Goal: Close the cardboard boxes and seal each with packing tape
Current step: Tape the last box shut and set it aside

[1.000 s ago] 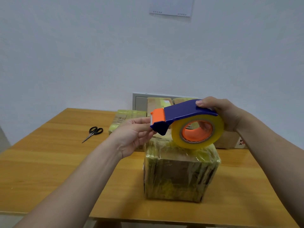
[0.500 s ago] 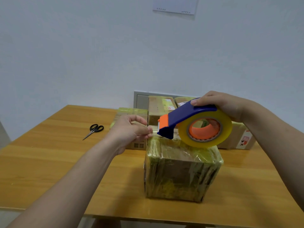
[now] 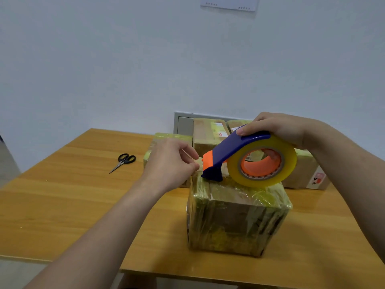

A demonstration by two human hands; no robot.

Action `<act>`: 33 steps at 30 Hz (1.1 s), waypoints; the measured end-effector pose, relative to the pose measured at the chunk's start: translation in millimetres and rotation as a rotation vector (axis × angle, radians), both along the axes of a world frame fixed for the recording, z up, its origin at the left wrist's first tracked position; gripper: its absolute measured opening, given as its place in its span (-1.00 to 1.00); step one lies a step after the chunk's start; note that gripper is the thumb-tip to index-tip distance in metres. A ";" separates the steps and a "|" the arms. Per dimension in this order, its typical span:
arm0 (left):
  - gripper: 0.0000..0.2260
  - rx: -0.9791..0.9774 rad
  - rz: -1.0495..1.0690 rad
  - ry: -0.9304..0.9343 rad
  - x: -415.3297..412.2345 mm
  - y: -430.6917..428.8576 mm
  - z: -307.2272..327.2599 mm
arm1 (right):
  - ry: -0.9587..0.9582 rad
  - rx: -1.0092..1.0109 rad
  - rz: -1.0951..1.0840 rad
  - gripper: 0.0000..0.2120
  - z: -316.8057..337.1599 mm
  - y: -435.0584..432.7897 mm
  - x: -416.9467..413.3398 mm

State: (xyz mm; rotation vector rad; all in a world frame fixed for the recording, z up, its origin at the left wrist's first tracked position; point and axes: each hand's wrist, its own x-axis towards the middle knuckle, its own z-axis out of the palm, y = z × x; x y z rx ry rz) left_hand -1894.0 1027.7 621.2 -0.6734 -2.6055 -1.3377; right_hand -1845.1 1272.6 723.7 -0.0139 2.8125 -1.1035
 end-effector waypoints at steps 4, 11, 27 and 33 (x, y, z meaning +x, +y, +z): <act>-0.87 0.048 0.002 -0.038 -1.9 -2.0 -3.7 | -0.004 0.002 0.000 -0.48 -0.1 1.9 -1.9; -0.91 0.058 0.024 -0.003 -1.9 0.3 -2.6 | -0.003 0.021 -0.002 -0.43 0.9 1.7 -4.5; -0.85 0.546 -0.063 -0.461 -6.8 -0.9 -24.4 | -0.008 0.004 -0.009 -0.55 0.6 -3.6 -6.3; -0.87 0.489 -0.037 -0.356 -9.4 3.7 -23.1 | -0.002 -0.006 -0.010 -0.50 0.2 -3.4 -6.7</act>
